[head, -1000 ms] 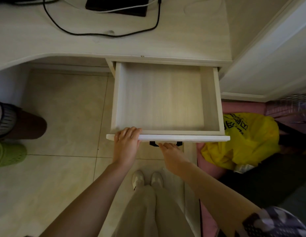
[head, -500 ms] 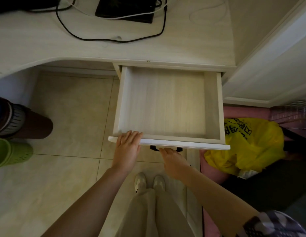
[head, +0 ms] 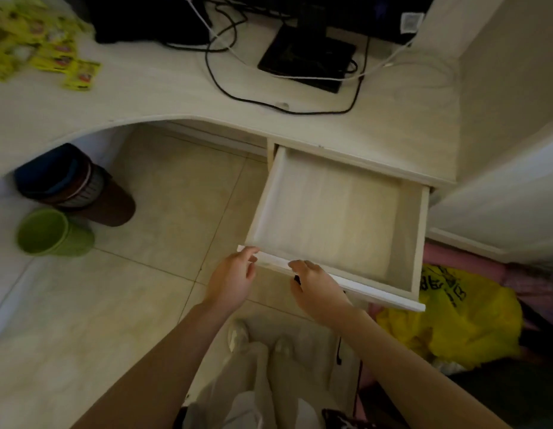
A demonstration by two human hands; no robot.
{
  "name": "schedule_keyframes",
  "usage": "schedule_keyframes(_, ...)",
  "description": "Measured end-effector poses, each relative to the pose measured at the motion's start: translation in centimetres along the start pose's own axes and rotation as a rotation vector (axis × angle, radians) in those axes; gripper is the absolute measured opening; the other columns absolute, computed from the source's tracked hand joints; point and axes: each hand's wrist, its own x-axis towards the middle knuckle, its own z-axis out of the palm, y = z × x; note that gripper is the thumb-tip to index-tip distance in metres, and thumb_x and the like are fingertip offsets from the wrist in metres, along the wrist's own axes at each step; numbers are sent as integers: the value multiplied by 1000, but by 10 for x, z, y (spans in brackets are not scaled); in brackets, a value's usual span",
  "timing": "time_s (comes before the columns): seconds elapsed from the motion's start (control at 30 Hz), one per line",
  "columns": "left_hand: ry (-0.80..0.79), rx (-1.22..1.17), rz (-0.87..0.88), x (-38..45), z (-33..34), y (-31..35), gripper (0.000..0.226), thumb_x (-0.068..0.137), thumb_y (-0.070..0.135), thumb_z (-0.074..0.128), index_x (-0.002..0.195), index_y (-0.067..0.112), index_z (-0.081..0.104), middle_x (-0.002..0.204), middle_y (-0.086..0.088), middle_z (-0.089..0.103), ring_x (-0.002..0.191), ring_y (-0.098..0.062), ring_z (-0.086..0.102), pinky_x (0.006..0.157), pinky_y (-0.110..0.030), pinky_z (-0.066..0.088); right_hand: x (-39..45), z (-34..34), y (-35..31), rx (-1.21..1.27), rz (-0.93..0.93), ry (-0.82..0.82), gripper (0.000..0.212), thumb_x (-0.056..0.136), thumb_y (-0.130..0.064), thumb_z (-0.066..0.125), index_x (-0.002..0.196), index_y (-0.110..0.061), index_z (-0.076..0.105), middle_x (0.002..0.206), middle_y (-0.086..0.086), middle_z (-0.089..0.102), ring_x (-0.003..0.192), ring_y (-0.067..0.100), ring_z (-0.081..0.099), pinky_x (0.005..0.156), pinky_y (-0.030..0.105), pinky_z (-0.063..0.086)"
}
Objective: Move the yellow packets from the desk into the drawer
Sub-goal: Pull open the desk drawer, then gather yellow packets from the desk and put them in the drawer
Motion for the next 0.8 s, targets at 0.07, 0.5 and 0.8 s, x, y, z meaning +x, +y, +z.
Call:
schedule_keyframes(0.07,67,-13,-44,-10,-17,-7,34,95,19,49,128,18,55,112,-1,70,97,-19,65,81,-31,51,8,-8,-22,-24,-40,15,39,97,-25,41,136,-18,43,131,2,55,115,21,54,97,36,48)
schedule_keyframes(0.5,386,75,-364,-32,-159,-130,30,96,29,48,124,25,56,110,-1,65,92,-16,64,79,-28,52,103,-14,-189,-166,-233,-8,36,99,-27,38,134,-18,43,119,7,57,99,21,58,85,32,52)
schedule_keyframes(0.8,446,120,-456,-7,-244,-241,26,93,24,53,117,20,62,101,-3,70,95,-20,64,76,-34,55,191,-8,-300,-211,-240,-18,42,100,-34,36,139,-20,39,131,7,54,113,25,57,92,41,51)
